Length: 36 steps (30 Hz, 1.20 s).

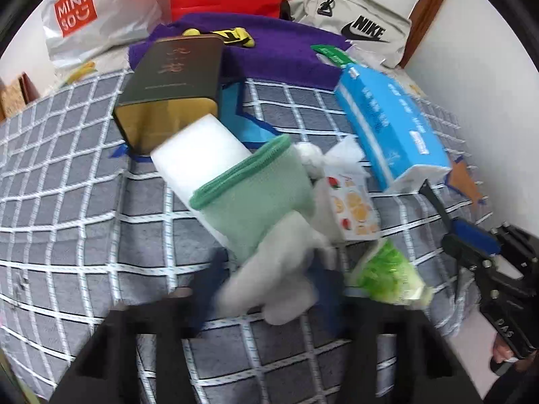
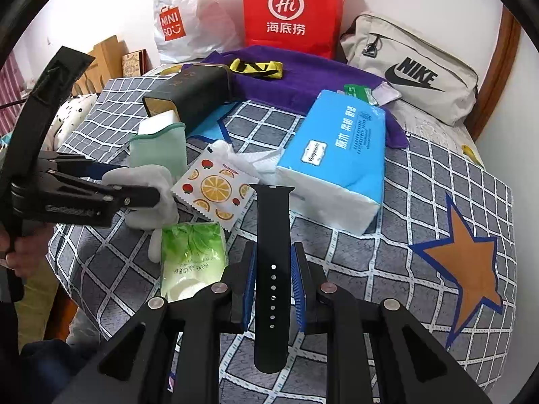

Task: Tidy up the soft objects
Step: 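Carry the watch strap with the right gripper while the left carries the white plush to the purple towel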

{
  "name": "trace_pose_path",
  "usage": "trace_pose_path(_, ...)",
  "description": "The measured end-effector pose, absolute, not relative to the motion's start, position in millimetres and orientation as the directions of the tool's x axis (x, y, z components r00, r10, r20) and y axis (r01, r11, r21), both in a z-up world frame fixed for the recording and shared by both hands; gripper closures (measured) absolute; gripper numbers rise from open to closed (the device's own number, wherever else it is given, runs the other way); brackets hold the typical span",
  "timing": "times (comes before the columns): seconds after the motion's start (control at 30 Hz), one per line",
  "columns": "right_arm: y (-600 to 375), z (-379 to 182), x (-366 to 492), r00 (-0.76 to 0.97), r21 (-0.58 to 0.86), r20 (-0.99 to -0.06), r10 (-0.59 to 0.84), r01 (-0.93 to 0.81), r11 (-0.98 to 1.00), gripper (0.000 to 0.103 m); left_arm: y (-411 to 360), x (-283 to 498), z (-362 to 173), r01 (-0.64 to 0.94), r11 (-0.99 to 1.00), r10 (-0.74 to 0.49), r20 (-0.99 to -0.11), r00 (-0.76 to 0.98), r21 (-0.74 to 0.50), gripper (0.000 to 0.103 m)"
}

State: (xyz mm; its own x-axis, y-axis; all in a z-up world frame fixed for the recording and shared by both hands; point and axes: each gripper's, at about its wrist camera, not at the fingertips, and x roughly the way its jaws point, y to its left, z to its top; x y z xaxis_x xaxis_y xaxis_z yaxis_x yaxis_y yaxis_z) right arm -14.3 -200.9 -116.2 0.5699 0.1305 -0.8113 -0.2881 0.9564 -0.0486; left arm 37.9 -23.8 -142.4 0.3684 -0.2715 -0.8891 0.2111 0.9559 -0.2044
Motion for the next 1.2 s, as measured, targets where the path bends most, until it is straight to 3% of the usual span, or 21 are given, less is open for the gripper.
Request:
trace_pose_path(0.07, -203, -115, -15, 0.574, -0.05, -0.809, 0.127, -0.282, 0.958, 0.083, -23, 37, -139, 0.222, 0.954, -0.276, -0.883, 0.38, -0.203, 0.082)
trace_pose_path(0.17, -205, -111, -15, 0.582, -0.048, -0.803, 0.126, -0.274, 0.96, 0.083, -21, 34, -130, 0.249, 0.946, -0.294, -0.872, 0.391, -0.208, 0.088)
trace_pose_path(0.73, -203, -87, -15, 0.637, -0.039, -0.754, 0.159, -0.285, 0.958, 0.083, 16, 27, -68, 0.253, 0.921, -0.385, -0.779, 0.494, -0.295, 0.089)
trace_pose_path(1.2, -201, -79, -13, 0.655, -0.029, -0.735, 0.176, -0.29, 0.957, 0.083, 1, 34, -39, 0.323, 0.906, -0.412, -0.74, 0.531, -0.273, 0.089)
